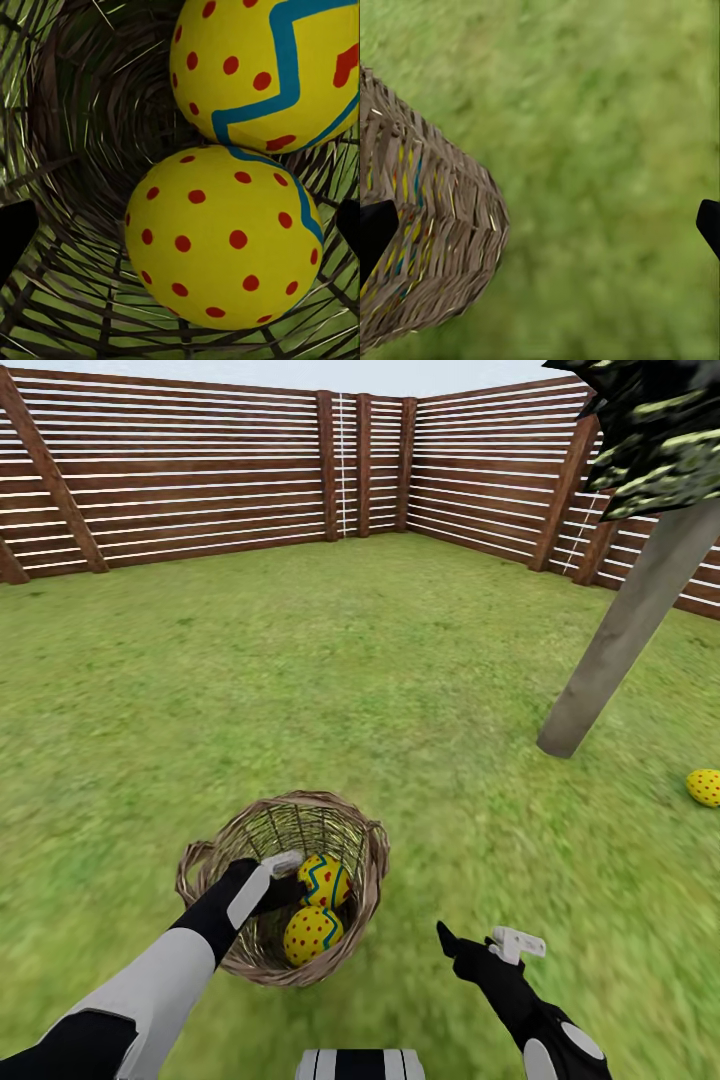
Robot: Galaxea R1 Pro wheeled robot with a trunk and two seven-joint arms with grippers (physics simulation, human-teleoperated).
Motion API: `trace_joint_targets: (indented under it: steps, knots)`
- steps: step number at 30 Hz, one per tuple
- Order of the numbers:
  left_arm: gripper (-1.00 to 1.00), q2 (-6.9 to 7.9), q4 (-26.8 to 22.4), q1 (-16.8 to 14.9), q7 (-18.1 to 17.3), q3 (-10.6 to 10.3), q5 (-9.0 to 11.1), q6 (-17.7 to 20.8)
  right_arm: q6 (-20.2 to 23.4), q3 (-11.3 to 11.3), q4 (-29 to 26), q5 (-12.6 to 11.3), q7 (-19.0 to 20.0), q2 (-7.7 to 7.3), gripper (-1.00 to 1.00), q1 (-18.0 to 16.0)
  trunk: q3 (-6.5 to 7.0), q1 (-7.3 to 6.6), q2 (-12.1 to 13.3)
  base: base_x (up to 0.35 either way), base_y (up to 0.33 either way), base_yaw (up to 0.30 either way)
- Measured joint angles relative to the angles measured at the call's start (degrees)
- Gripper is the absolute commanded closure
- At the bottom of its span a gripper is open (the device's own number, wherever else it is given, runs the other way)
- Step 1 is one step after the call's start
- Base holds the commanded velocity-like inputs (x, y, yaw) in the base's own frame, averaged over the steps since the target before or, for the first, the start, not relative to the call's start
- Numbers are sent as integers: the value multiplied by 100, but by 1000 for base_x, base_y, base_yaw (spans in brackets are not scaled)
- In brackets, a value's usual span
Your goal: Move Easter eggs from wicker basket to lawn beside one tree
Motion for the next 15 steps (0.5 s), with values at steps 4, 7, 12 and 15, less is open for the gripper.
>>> trace_joint_targets:
  steps: [4,7,12,15]
  knots:
    - [-100,13,24,-3,7,3,-3,0,-127,126,4,19,-116,-3,-100,3,-21,3,-1,0,0,0]
    - [-100,16,29,-4,-23,0,-3,0,-352,245,6,47,-715,-1,-100,3,-66,8,-4,0,0,0]
    - [-100,17,32,-5,-52,-7,-3,0,-364,249,7,44,-737,-3,-100,2,-66,8,-4,0,0,0]
    - [-100,18,31,-5,-71,-17,-4,0,-366,250,7,42,-740,-2,-100,3,-66,8,-4,0,0,0]
